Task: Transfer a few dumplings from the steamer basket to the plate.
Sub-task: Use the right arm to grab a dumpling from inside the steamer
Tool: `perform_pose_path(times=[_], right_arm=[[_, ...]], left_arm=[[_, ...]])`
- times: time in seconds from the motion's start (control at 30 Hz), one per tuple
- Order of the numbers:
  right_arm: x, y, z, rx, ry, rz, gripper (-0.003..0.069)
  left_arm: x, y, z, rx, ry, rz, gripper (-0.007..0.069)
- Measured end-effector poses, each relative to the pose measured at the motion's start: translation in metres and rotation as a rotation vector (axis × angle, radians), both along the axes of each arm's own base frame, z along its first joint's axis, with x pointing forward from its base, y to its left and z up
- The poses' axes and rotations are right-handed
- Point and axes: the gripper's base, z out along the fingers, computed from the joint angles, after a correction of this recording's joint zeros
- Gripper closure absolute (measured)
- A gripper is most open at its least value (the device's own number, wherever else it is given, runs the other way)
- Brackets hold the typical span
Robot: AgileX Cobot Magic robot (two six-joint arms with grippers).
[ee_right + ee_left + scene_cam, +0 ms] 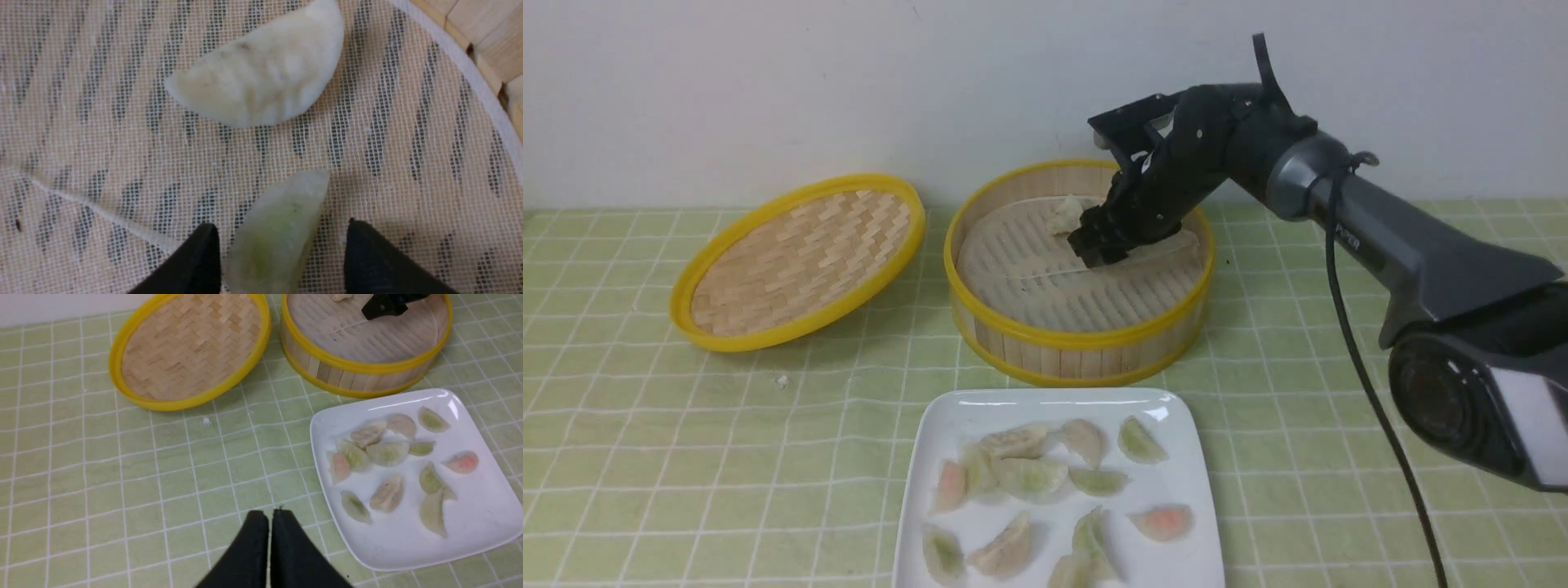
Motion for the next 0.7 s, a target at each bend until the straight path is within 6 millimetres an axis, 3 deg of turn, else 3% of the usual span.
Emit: perform_pose_path(times=[0.13,0.23,0.4,0.47,0.57,0.6,0.7], right_arm=[[0.0,-0.001,0.001,-0.012,0.0,0.003,0.0473],[-0.002,-0.002,0.009,-0.024,0.005,0.008,0.0473],[-0.018,-0.013,0.057,-0.097,0.026,0.03,0.0471],[-0.027,-0.018,0.087,-0.107,-0.002,0.028,0.0471],[-0.036,-0.022,0.117,-0.088,-0.039,0.01,0.0471],[-0.036,-0.022,0.116,-0.089,-0.037,0.01,0.0471],[-0.057,-0.029,0.148,-0.049,-0.036,-0.011,0.0471]], left_arm=[[0.0,0.0,0.0,-0.004,0.002,0.004,0.0631],[0.0,0.0,0.0,-0.002,0.001,0.005,0.0631],[0.0,0.0,0.0,-0.001,0.001,0.005,0.0631],[0.0,0.0,0.0,0.0,0.0,0.006,0.0631],[0.0,0.001,0.0,0.001,0.0,0.007,0.0631],[0.0,0.001,0.0,0.001,0.0,0.007,0.0631],[0.0,0.001,0.0,0.001,-0.001,0.007,0.0631]])
